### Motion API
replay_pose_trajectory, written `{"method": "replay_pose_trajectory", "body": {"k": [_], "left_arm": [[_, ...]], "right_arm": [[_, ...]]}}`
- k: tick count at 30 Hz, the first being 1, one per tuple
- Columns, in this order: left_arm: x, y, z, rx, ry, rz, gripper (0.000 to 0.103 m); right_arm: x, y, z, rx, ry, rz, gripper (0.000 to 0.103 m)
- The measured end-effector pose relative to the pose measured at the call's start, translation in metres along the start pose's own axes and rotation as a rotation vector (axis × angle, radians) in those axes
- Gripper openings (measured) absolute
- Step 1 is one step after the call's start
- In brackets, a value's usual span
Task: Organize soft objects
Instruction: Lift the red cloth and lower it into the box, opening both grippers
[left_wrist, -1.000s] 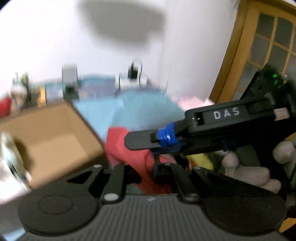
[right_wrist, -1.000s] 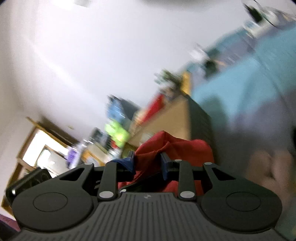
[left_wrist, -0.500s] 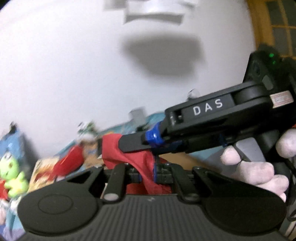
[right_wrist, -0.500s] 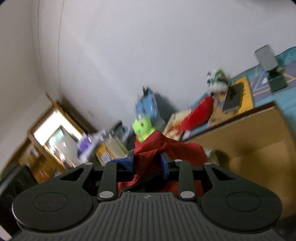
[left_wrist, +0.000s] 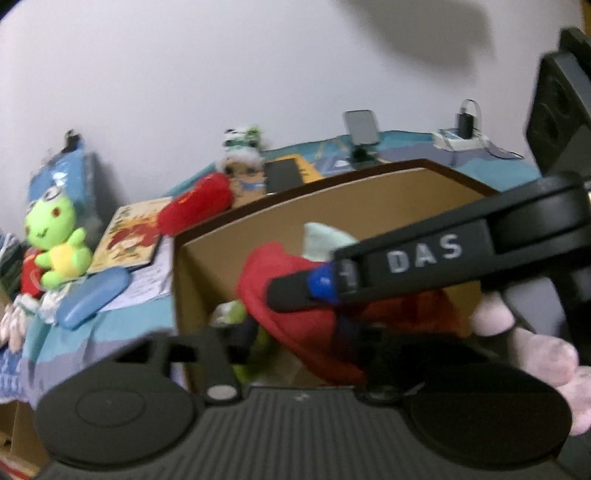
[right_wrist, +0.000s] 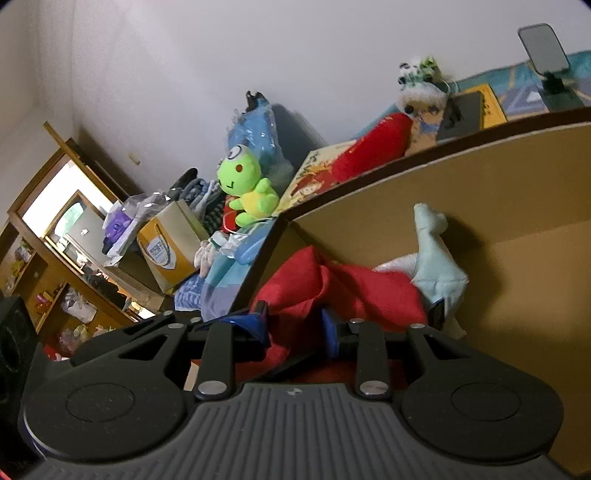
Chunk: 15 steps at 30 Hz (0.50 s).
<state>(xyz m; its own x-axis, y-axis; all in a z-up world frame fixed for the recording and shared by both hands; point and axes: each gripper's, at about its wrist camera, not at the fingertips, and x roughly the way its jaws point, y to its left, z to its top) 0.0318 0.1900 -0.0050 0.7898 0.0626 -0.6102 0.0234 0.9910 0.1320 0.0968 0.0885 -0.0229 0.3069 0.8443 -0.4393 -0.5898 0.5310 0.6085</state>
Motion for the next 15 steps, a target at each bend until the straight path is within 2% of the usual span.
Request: {"method": "replay_pose_trajectory", "body": {"k": [2, 6, 11, 15], "left_arm": [[-0.002, 0.005, -0.004, -0.023, -0.003, 0.025, 0.059], [-0.015, 0.012, -0.002, -0.054, 0.002, -0.006, 0.06], [-0.04, 0.012, 0.003, -0.06, -0.029, 0.005, 0.06], [-0.062, 0.009, 0.009, -0.068, -0.064, 0.01, 0.061]], "right_arm": [[-0.006, -0.001, 0.003, 0.031, -0.008, 0.009, 0.015], [-0.024, 0.002, 0.014, 0.059, -0.059, 0.053, 0.015], [-0.053, 0.005, 0.02, 0.081, -0.13, 0.073, 0.015], [-0.079, 0.003, 0.013, 0.078, -0.163, 0.043, 0.015]]}}
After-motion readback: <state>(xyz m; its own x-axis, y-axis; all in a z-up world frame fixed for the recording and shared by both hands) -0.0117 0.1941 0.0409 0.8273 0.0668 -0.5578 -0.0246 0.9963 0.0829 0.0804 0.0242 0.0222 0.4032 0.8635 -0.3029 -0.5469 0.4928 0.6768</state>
